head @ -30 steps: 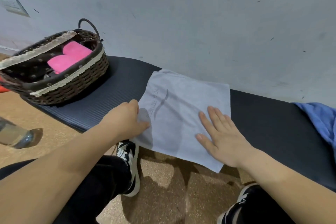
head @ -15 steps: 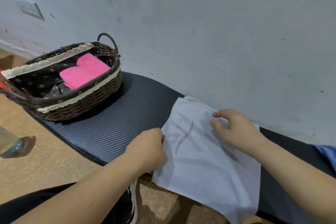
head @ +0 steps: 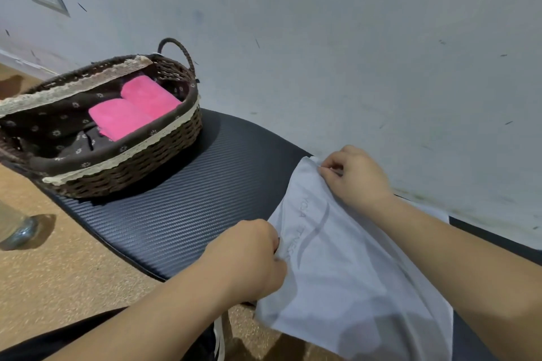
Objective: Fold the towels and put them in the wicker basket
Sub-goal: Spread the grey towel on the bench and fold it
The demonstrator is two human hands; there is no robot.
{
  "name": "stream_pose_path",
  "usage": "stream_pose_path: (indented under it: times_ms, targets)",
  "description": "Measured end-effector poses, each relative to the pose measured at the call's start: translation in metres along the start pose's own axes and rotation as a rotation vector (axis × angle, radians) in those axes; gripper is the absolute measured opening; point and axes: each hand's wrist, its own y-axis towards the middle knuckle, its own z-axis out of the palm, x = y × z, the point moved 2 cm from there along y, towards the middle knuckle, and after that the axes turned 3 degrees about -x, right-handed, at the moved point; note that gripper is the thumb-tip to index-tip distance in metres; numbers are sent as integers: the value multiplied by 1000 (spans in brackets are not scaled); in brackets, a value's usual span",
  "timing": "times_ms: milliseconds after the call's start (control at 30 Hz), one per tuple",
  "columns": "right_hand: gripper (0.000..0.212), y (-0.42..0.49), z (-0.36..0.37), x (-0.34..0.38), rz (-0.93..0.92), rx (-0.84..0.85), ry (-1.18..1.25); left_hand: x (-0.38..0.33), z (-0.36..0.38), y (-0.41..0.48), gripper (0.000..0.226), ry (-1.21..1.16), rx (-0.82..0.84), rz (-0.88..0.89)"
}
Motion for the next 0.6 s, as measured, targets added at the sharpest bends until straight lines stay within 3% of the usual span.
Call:
stream_pose_path:
  times_ms: [167,267,433,533,600]
  targets:
    - [11,2,-14,4,189,-84,248,-1,-7,-6,21,-48,-3,24]
    - [13,14,-24,9,216,-113,265,-1,-18,-7,23,-96,4,14]
    - [10,29,-8,9,241,17,206,9,-25,-4,12,-67,-3,-47]
    - [22,29,9,7,268,149,141,16,-18,1,9,98,-40,-46]
    - [23,31,15,6,240,136,82,18,-15,3,11,92,-35,-48]
